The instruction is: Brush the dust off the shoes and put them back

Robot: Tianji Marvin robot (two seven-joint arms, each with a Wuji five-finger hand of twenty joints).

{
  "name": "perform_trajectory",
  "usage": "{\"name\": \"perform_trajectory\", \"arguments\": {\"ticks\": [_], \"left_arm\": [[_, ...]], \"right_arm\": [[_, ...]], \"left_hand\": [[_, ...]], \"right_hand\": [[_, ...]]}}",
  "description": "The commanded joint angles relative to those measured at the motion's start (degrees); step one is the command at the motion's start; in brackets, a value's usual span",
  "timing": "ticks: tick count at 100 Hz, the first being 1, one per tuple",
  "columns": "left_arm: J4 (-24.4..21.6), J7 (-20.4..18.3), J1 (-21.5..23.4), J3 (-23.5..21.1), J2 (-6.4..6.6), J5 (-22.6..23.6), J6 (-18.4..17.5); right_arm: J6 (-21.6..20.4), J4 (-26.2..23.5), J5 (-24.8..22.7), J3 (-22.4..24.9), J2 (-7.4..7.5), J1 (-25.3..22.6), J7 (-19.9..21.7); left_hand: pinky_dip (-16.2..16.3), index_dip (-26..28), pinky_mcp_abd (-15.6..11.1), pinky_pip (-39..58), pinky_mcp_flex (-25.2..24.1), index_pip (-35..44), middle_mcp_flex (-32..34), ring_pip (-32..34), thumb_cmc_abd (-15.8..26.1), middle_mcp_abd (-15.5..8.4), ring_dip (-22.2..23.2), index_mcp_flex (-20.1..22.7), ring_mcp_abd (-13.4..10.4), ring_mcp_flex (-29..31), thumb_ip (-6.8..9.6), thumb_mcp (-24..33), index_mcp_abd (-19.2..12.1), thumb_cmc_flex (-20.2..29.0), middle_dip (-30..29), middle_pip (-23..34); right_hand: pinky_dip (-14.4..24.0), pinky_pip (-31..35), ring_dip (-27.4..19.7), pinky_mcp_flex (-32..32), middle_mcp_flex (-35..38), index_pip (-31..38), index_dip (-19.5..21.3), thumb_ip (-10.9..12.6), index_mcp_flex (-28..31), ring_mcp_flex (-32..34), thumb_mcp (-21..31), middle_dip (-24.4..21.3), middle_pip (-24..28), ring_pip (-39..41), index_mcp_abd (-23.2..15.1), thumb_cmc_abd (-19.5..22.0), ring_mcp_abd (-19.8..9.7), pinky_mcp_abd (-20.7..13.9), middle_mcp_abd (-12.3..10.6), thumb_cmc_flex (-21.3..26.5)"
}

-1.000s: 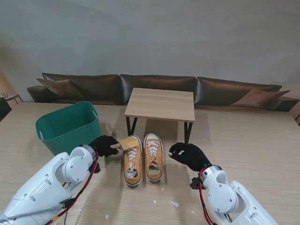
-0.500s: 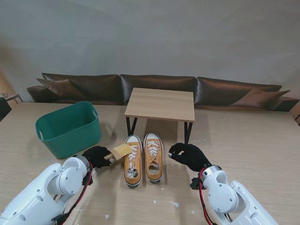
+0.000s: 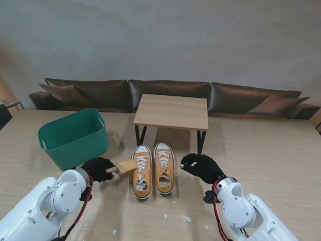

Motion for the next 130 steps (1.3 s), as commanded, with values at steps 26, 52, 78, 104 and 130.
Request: {"name": "perform_trajectory", "arguments": {"ticks": [26,52,78,104,130], "left_arm": [[-0.4,-1.0,-4.3,2.3,-0.19,-4.7,-2.1],[6.3,-0.6,-13.3,10.4,-0.91,-11.7,-3.5],[13.5,2.3,-21.4,17.5,-2.34,-15.5,-5.5],[18.4,6.5,-25.5,22.1,-3.99,-17.3,-6.6],[20.8,7.9,-27.5,24.1,-4.93,-19.4,-7.6]], "right_arm": [[0.2,-0.1,0.1,-0.3,-0.15,0.0,0.7],[0.6,0.4,0.0,-0.4,-0.26,0.3,0.4],[1.1,1.0,0.1,-0.6,-0.35,0.9,0.3],[1.5,1.5,0.3,-0.8,-0.4,1.4,0.3],[1.6,1.6,0.4,-0.9,-0.36,1.5,0.6]], "left_hand": [[0.4,0.2,0.6,2.7,0.0,0.1,3.4,4.8,2.9,2.3,0.0,1.1,5.3,3.2,0.0,-0.4,0.4,2.6,-0.1,0.5],[0.4,0.2,0.6,2.6,0.0,0.1,3.4,4.8,3.1,2.3,0.0,1.0,5.3,3.2,0.04,-0.6,0.4,2.7,-0.1,0.5],[0.4,0.4,0.4,2.7,0.1,0.1,3.4,4.8,3.0,2.2,0.0,1.0,5.0,3.2,0.11,-0.7,0.4,2.8,0.0,0.5],[0.5,0.4,0.3,3.1,0.6,0.2,3.5,5.2,2.9,2.1,0.1,1.1,4.7,3.3,0.13,-0.7,0.4,2.7,0.0,0.6],[0.4,0.3,0.4,3.3,0.7,0.1,3.4,5.4,3.0,2.1,0.1,1.2,4.9,3.2,0.13,-0.7,0.5,2.7,-0.1,0.7]], "right_hand": [[0.3,1.2,0.5,-17.6,1.3,0.6,-0.8,1.2,0.0,0.9,-0.6,-0.3,0.7,0.6,0.4,2.0,0.4,1.2,0.9,-0.5],[0.2,1.2,0.5,-17.6,1.2,0.6,-0.8,1.2,0.0,1.0,-0.6,-0.3,0.8,0.6,0.4,2.0,0.4,1.2,1.0,-0.4],[0.2,1.2,0.5,-17.6,1.3,0.6,-0.8,1.2,0.0,1.0,-0.6,-0.3,0.8,0.6,0.4,2.0,0.4,1.1,0.9,-0.5],[0.2,1.3,0.5,-17.5,1.3,0.7,-0.7,1.2,0.1,1.0,-0.5,-0.3,0.8,0.6,0.4,2.0,0.6,1.2,1.0,-0.4],[0.2,1.2,0.5,-17.6,1.4,0.6,-0.8,1.1,0.0,1.0,-0.5,-0.3,0.8,0.7,0.4,1.9,0.5,1.3,1.0,-0.5]]}}
